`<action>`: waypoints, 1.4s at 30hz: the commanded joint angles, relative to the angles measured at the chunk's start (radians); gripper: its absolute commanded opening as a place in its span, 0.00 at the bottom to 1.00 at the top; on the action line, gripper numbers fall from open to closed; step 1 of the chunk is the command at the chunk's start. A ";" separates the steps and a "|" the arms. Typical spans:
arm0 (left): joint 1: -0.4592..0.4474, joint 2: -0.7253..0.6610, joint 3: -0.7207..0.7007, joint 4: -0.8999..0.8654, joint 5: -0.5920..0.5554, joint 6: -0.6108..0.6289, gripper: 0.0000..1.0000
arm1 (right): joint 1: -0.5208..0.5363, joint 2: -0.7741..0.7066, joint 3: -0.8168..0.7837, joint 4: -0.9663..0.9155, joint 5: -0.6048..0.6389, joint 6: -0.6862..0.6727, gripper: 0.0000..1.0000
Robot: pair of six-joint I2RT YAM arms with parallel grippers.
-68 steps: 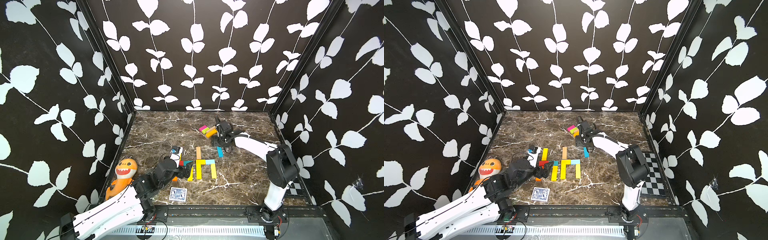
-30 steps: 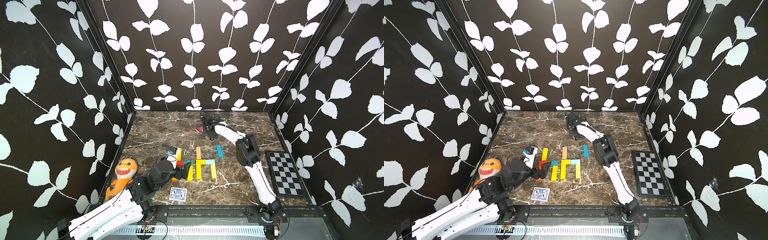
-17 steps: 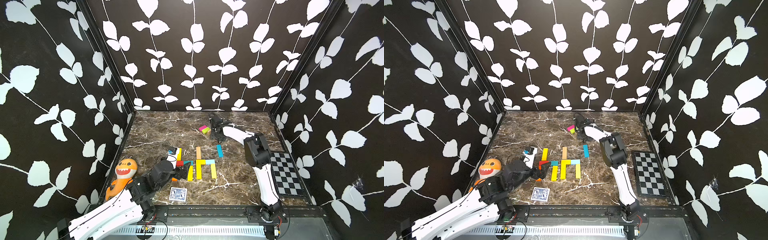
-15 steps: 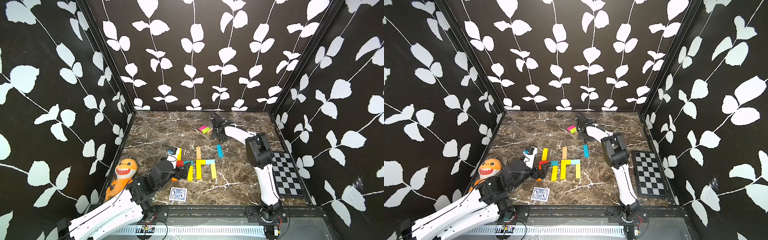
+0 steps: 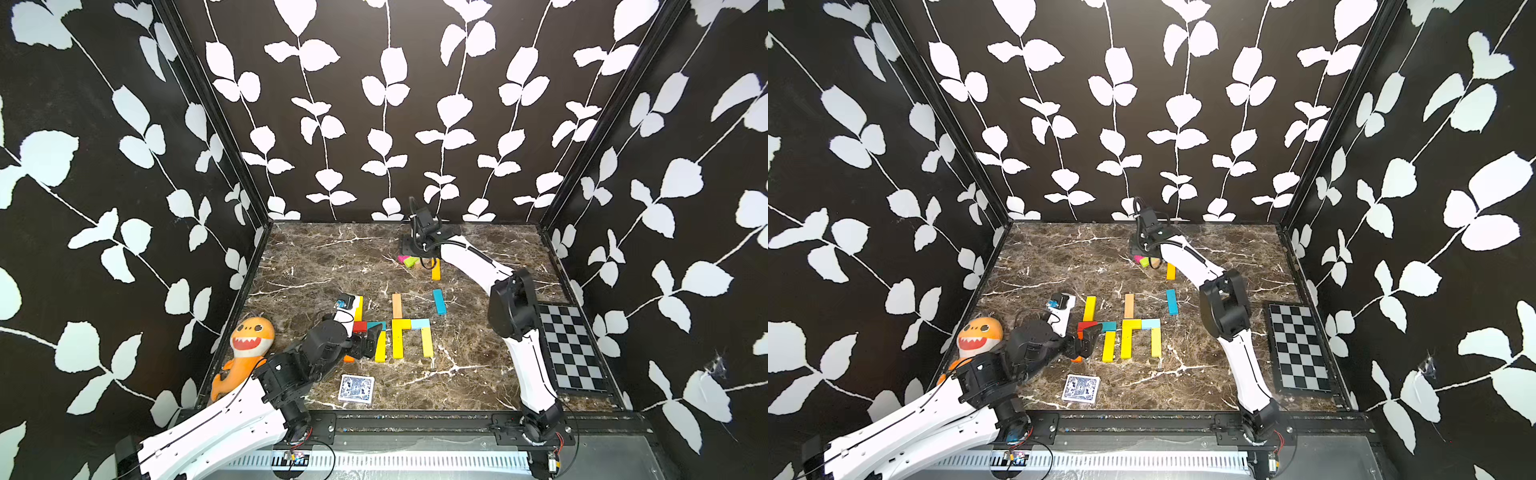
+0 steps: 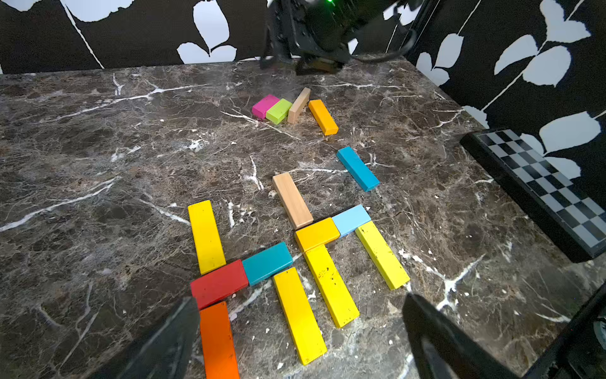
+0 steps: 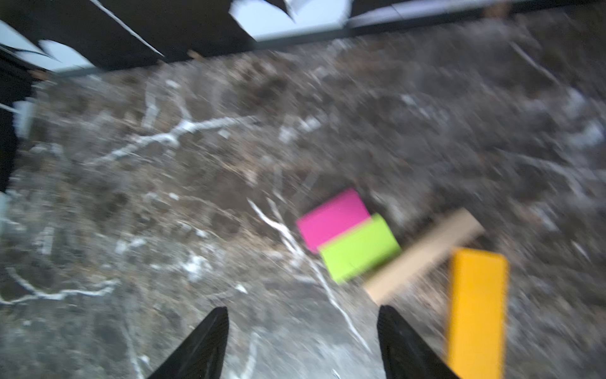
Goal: Assemble the letter h with building blocks
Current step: Pick up the building block from the center of the board.
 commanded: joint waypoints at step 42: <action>0.001 0.037 0.021 0.020 0.015 -0.018 0.99 | -0.039 0.003 -0.138 -0.009 0.093 -0.056 0.76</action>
